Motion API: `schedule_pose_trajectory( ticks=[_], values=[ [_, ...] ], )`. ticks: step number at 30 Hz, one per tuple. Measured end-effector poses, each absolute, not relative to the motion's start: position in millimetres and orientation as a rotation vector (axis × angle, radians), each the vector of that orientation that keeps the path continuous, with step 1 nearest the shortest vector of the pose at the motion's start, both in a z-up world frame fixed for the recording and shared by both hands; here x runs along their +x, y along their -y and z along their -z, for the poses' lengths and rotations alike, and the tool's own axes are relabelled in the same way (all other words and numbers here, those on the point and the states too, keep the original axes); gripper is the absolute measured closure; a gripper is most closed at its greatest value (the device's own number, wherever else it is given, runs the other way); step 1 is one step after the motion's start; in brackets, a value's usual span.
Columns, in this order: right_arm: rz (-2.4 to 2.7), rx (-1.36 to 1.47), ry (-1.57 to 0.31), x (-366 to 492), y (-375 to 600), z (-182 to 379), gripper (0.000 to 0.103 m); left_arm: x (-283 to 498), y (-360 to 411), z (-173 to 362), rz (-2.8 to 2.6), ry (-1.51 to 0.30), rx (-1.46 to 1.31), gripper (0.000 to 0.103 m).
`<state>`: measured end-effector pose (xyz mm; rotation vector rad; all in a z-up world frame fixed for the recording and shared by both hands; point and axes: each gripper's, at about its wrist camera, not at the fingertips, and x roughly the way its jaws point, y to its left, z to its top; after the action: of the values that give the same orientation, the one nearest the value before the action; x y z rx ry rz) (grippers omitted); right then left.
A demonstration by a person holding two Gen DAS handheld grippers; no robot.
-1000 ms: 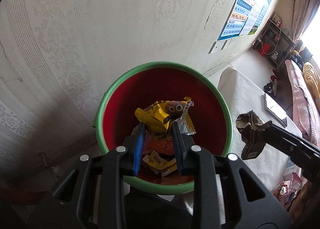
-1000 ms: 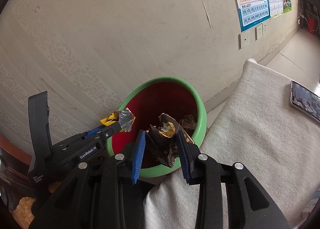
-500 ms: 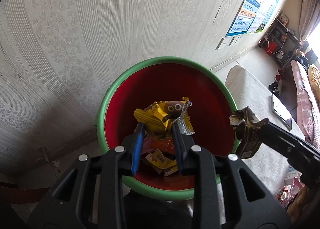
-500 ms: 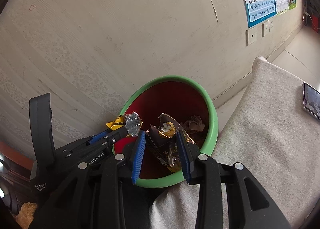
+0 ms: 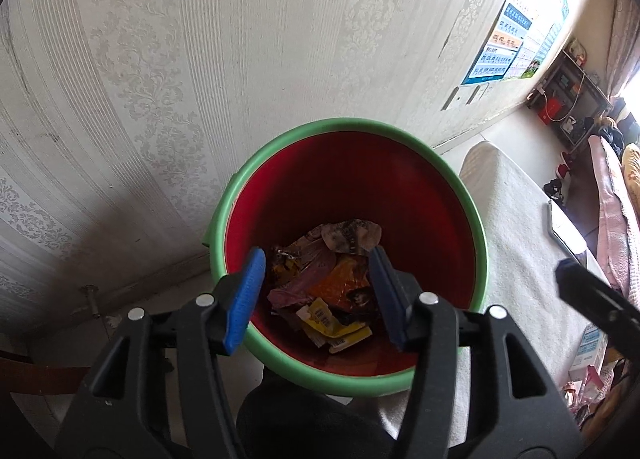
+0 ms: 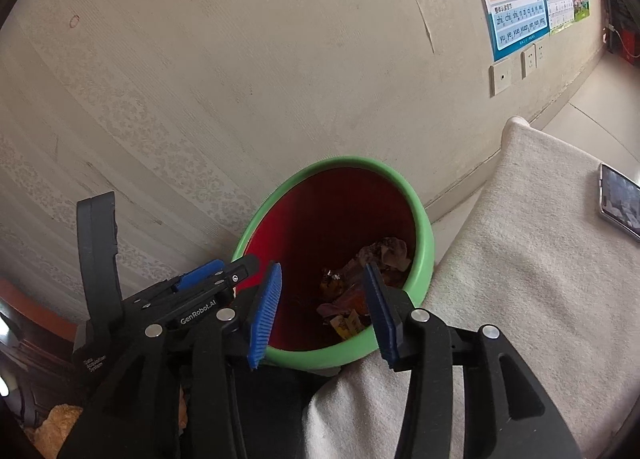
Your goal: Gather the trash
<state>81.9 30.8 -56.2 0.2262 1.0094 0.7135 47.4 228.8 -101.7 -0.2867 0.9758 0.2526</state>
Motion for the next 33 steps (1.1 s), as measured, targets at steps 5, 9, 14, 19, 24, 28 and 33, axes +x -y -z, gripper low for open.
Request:
schedule_pose_trajectory(
  ticks=[5, 9, 14, 19, 24, 28, 33],
  values=[
    [-0.573, 0.243, -0.955, 64.2, 55.5, 42.2, 0.045, 35.6, -214.7, 96.3, -0.234, -0.955, -0.260, 0.048],
    [-0.285, 0.194, -0.923, 56.5, 151.2, 46.0, 0.042, 28.2, -192.1, 93.0, -0.180, -0.955, -0.228, 0.048],
    [0.003, 0.236, -1.008, 53.1, 246.5, 82.4, 0.040, 20.5, -140.0, 91.7, -0.038, -0.965, -0.199, 0.045],
    [-0.010, 0.371, -1.084, 51.4, 273.3, 117.6, 0.040, 4.3, -54.3, 94.4, 0.241, -1.020, -0.144, 0.041],
    [-0.027, 0.315, -1.137, 58.4, 263.7, 135.7, 0.040, -18.9, 29.4, 94.6, 0.495, -1.056, -0.034, 0.031],
    [-0.016, 0.328, -1.166, 55.2, 270.5, 147.8, 0.040, -28.9, 77.8, 108.3, 0.584, -1.091, 0.081, 0.031],
    [-0.032, 0.345, -1.155, 52.3, 275.7, 146.6, 0.051, -23.1, 91.1, 122.3, 0.611, -1.154, 0.097, 0.059]
  ],
)
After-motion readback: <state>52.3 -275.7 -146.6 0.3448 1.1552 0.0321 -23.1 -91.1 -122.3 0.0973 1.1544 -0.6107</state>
